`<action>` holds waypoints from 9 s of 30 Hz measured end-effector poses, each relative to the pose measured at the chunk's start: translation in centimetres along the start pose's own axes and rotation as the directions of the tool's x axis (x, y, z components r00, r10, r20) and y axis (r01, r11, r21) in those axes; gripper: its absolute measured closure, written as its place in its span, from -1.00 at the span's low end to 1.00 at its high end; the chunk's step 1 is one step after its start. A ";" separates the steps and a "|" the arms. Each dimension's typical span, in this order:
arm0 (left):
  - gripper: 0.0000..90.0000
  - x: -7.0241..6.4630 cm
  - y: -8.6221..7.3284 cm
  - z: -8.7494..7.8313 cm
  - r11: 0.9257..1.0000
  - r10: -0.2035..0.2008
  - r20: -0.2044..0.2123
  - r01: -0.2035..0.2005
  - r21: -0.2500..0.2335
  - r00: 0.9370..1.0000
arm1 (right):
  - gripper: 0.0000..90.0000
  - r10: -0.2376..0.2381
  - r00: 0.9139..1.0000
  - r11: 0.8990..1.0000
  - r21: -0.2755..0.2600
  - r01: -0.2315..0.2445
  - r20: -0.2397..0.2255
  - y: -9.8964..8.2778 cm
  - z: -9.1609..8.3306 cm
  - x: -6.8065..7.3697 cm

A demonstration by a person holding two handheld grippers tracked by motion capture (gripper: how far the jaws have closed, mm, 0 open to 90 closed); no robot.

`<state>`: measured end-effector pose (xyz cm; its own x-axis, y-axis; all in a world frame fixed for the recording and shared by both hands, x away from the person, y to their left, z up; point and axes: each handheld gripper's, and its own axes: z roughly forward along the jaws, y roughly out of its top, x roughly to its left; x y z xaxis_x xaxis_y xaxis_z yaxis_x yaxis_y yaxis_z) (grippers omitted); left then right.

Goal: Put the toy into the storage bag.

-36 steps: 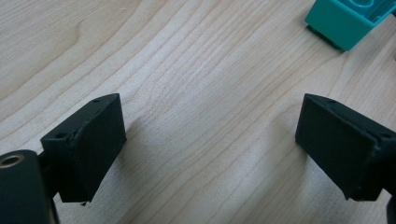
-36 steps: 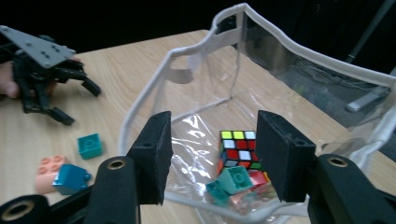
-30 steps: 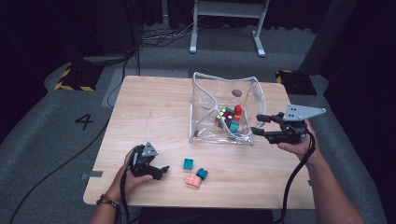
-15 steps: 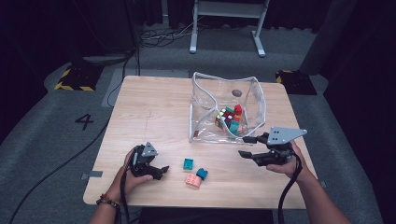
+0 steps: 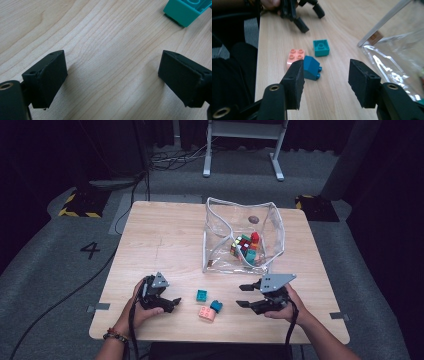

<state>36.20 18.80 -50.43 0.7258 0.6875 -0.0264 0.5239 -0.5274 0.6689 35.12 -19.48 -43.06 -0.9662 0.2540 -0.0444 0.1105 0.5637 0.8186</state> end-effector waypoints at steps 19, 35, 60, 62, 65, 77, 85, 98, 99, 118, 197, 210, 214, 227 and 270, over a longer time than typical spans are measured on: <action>-0.81 0.0 0.0 0.0 1.000 0.000 0.000 0.000 0.000 1.000 | 0.03 -0.006 0.995 0.991 0.129 0.019 -0.097 -0.7 7.0 1.4; -0.81 0.0 0.0 0.0 1.000 0.000 0.000 0.000 0.000 1.000 | 0.26 0.009 0.999 0.990 0.138 -0.003 -0.042 -1.4 9.3 -0.4; -0.81 0.0 0.0 0.0 1.000 0.000 0.000 0.000 0.000 1.000 | 0.28 0.079 0.997 0.992 0.101 -0.081 0.022 -1.8 6.6 -1.1; -0.81 0.0 0.0 0.0 1.000 0.000 0.000 0.000 0.000 1.000 | 0.28 0.067 0.997 0.994 0.089 -0.070 0.041 -2.0 5.8 -1.4; -0.81 0.0 0.0 0.0 1.000 0.000 0.000 0.000 0.000 1.000 | 0.28 0.066 0.996 0.994 0.084 -0.071 0.057 -2.2 4.4 -1.7; -0.81 0.0 0.0 0.0 1.000 0.002 -0.002 -0.002 -0.002 1.000 | 0.28 0.130 0.975 0.986 0.078 -0.146 0.179 -5.5 -2.1 -3.0; -0.81 0.0 0.0 0.0 1.000 0.001 -0.001 -0.001 0.000 1.000 | 0.28 0.218 0.925 0.972 0.018 -0.235 0.311 -8.2 -7.4 -6.0; -0.81 0.0 0.0 0.0 1.000 0.004 -0.006 -0.004 -0.002 1.000 | 0.28 0.280 0.851 0.956 -0.047 -0.290 0.443 -8.4 -11.4 -10.1; -0.81 0.0 0.0 0.0 1.000 0.002 -0.004 -0.002 -0.003 1.000 | 0.28 0.278 0.846 0.956 -0.048 -0.289 0.456 -8.2 -11.5 -10.6; -0.81 0.0 0.0 0.0 1.000 0.000 -0.006 0.000 -0.002 1.000 | 0.28 0.325 0.775 0.943 -0.124 -0.308 0.542 -3.4 -12.9 -17.8; -0.81 0.0 0.0 0.1 1.000 -0.011 0.001 0.011 0.000 1.000 | 0.28 -0.045 0.971 0.923 0.381 -0.049 0.234 10.1 -1.0 -16.6; -0.81 -0.1 0.0 0.1 1.000 -0.011 0.000 0.011 -0.001 1.000 | 0.27 -0.038 0.971 0.901 0.429 -0.069 0.235 8.1 -3.1 -17.3; -0.81 0.0 0.0 0.1 1.000 -0.011 0.001 0.011 0.000 1.000 | 0.27 -0.016 0.970 0.906 0.415 -0.089 0.244 7.4 -3.7 -17.5; -0.81 -0.1 0.0 0.1 1.000 -0.011 0.000 0.011 -0.001 1.000 | 0.08 0.063 0.957 0.962 0.236 -0.133 0.283 7.0 -5.5 -16.2; -0.81 0.0 0.0 0.0 1.000 -0.001 -0.014 0.001 -0.002 1.000 | 0.01 -0.013 1.000 0.994 -0.106 0.015 0.020 2.5 -3.5 0.4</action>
<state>36.20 18.76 -50.41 0.7189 0.6950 -0.0162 0.5237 -0.5261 0.6701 34.16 -20.69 -38.99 -0.9627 0.2622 -0.0661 0.0709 0.4808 0.8740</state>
